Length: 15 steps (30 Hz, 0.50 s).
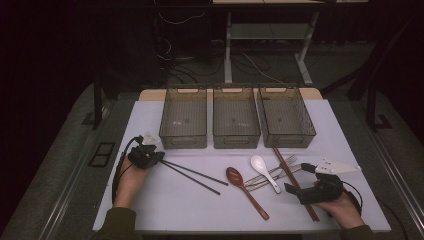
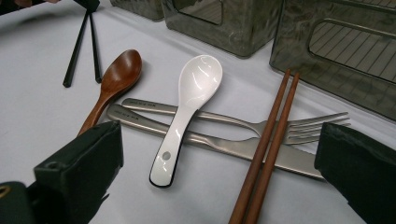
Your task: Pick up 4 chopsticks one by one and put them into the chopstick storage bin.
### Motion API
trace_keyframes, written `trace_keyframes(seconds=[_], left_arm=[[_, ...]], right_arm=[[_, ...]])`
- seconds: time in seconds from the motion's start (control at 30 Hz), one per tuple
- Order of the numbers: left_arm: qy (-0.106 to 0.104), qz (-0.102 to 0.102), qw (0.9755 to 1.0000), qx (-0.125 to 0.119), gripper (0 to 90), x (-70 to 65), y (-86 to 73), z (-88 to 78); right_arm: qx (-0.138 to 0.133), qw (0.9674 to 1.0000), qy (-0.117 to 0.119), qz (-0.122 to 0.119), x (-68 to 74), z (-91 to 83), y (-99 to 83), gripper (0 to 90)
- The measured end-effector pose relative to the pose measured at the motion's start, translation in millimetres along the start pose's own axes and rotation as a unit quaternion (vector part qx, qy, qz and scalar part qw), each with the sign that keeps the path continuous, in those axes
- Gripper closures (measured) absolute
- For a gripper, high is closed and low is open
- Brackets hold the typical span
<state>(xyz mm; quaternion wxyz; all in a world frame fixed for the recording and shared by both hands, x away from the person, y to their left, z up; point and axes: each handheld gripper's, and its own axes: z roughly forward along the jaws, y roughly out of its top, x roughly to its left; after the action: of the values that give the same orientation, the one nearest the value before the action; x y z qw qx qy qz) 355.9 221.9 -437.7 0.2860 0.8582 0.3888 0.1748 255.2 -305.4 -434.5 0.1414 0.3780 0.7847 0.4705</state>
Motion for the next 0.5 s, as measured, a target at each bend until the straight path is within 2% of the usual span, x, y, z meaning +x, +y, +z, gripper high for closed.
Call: trace_keyframes(seconds=[0.5], left_arm=[[0.000, 0.003, 0.9999, 0.012, 89.3, -1.1, -6.8, -8.4]], right_arm=[[0.001, 1.0000, 0.001, 0.003, 0.1, -0.8, 0.0, 1.0]])
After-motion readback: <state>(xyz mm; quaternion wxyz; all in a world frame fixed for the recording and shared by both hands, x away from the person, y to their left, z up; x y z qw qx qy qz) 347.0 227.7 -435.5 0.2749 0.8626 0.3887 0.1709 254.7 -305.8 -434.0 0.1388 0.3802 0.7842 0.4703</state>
